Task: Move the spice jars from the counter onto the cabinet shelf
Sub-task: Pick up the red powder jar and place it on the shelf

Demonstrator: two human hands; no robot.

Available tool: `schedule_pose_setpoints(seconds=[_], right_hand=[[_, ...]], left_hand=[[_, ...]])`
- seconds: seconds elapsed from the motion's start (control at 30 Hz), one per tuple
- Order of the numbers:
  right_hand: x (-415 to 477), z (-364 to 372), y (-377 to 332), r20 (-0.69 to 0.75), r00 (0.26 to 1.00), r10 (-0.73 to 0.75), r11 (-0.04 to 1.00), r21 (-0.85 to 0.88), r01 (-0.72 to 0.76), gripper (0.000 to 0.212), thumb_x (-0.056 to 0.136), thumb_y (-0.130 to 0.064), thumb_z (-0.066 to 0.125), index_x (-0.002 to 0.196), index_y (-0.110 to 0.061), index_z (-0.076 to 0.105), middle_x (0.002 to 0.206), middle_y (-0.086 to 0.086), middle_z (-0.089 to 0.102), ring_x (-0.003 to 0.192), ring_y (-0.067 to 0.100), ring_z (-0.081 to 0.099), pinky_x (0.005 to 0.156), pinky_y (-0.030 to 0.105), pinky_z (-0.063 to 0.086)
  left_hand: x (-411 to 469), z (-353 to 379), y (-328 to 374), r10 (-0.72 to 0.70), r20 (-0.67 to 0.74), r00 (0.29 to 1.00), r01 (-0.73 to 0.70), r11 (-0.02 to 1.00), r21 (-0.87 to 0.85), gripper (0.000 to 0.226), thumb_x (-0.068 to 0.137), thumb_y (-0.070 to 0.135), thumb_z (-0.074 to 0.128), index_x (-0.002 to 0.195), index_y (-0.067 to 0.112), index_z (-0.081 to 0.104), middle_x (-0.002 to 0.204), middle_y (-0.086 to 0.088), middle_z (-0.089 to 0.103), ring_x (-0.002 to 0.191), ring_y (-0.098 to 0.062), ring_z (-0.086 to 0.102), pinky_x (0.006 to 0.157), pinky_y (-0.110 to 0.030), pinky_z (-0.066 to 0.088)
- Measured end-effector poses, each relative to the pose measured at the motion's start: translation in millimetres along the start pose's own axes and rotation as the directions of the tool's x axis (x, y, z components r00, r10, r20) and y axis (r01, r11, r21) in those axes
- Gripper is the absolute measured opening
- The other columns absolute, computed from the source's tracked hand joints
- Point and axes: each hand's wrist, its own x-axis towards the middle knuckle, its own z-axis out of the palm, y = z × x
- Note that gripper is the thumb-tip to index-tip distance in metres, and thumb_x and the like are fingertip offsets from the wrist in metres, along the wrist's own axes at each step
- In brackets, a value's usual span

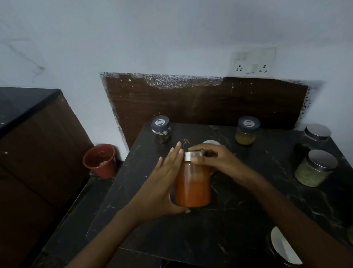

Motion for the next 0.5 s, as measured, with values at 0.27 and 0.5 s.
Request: schedule_pose_setpoints(seconds=[0.27, 0.5], right_hand=[[-59.3, -13.4, -8.4, 0.064, 0.996, 0.055, 0.992, 0.111, -0.062, 0.029, 0.074, -0.048, 0.056, 0.101, -0.042, 0.060, 0.113, -0.007, 0.060, 0.103, 0.011, 0.060, 0.085, 0.034, 0.050], [-113.8, -13.2, 16.7, 0.059, 0.998, 0.014, 0.995, 0.099, -0.019, 0.088, 0.053, -0.066, 0.075, 0.129, -0.056, 0.033, 0.144, -0.018, 0.033, 0.118, 0.011, 0.051, 0.081, 0.026, 0.051]], left_hand=[[-11.6, -2.5, 58.1, 0.033, -0.003, 0.999, -0.032, 0.945, -0.324, 0.126, 0.059, 0.052, 0.078, 0.143, 0.042, -0.015, 0.151, 0.021, -0.011, 0.140, 0.004, 0.004, 0.104, -0.003, 0.022], [-36.1, 11.2, 81.3, -0.011, -0.039, 0.999, -0.008, 0.890, -0.457, 0.125, 0.054, 0.047, 0.082, 0.149, 0.028, 0.004, 0.147, 0.017, 0.009, 0.135, 0.001, 0.022, 0.101, -0.009, 0.034]])
